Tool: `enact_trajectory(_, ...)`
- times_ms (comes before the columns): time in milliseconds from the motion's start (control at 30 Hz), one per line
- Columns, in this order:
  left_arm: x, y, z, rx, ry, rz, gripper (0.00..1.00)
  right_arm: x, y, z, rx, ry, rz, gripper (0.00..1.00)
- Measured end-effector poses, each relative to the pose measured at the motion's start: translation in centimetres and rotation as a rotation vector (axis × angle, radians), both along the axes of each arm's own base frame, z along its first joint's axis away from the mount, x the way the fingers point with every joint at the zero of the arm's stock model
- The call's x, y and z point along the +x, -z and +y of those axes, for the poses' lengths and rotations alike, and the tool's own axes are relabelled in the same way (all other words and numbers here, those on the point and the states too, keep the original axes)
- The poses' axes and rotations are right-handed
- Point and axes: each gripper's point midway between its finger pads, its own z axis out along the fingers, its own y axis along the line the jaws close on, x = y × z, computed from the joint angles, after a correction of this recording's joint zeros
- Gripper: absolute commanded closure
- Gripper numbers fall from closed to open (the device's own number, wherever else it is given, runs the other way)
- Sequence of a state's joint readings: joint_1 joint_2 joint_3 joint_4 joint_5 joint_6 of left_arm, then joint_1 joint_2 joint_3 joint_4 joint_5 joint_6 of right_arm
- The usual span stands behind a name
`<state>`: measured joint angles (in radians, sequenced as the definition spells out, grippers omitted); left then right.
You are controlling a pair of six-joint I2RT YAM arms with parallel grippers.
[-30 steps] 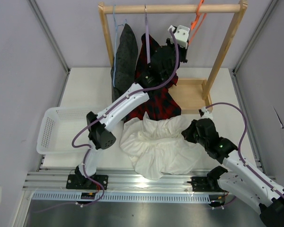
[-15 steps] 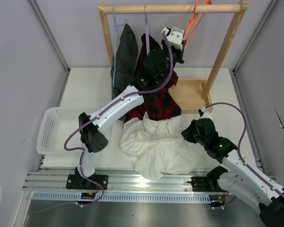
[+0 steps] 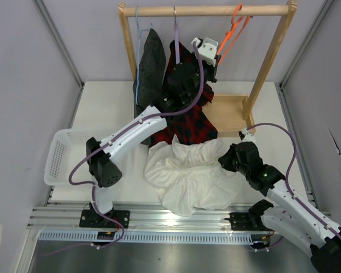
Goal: Place the skirt on the hanger
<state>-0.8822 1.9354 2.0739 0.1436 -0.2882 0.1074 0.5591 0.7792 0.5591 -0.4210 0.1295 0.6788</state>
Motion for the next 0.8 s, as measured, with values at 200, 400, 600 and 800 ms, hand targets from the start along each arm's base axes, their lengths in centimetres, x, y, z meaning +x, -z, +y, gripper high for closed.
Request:
enact_trajectory(200, -1.4, 0.9, 1.0, 0.037, 0.024, 0.0, 1.0, 0.1, 0.2, -0.1, -0.002, 0.0, 0.006, 1.0)
enact_trajectory(400, -3.5, 2.7, 2.7, 0.075, 0.053, 0.01, 1.0, 0.2, 0.4, -0.3, -0.006, 0.006, 0.013, 1.0)
enact_trajectory(600, -6.9, 3.5, 5.6, 0.094, 0.102, 0.008, 1.0, 0.3, 0.5, -0.4, -0.011, 0.001, 0.016, 1.0)
enact_trajectory(800, -12.2, 3.5, 9.3, 0.126, 0.186, 0.02, 1.0, 0.3, 0.5, -0.5, -0.016, -0.002, 0.015, 1.0)
